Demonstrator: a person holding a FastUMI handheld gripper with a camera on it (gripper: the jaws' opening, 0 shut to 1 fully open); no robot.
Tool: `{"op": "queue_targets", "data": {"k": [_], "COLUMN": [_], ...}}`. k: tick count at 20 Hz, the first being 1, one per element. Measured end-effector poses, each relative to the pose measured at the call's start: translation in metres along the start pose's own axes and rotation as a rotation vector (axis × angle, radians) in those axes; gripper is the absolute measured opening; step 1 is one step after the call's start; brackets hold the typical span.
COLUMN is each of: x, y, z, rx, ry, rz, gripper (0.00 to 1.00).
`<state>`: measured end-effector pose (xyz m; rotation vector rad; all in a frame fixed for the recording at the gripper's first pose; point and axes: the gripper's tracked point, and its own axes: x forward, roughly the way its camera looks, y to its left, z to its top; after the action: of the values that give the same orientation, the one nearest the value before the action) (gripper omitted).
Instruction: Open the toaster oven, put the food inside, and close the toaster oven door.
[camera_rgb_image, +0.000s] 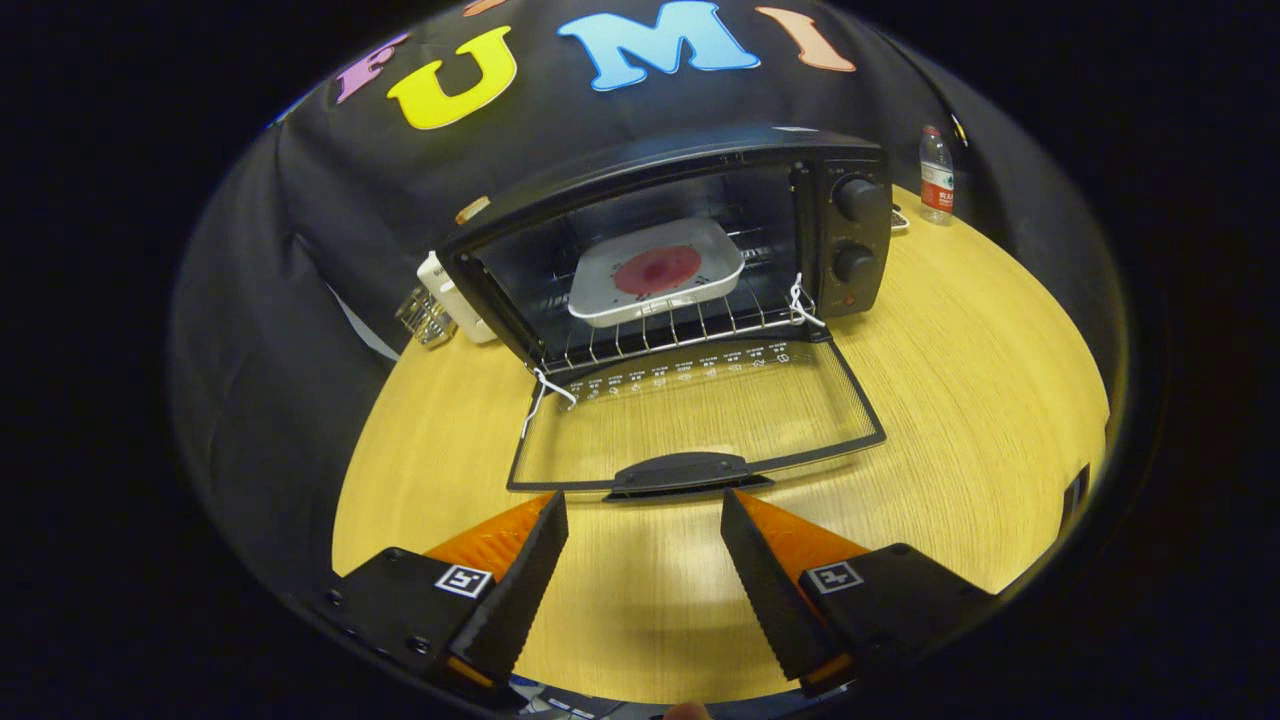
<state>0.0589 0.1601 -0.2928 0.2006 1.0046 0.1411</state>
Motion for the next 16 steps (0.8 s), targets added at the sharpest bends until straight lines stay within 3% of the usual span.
{"op": "queue_targets", "data": {"k": [10, 16], "x": [0.028, 0.045], "y": [-0.017, -0.025], "z": [-0.032, -0.031], "rx": [-0.153, -0.198], "ry": [0.139, 0.155], "rz": [-0.083, -0.132], "gripper": [0.98, 0.98]}}
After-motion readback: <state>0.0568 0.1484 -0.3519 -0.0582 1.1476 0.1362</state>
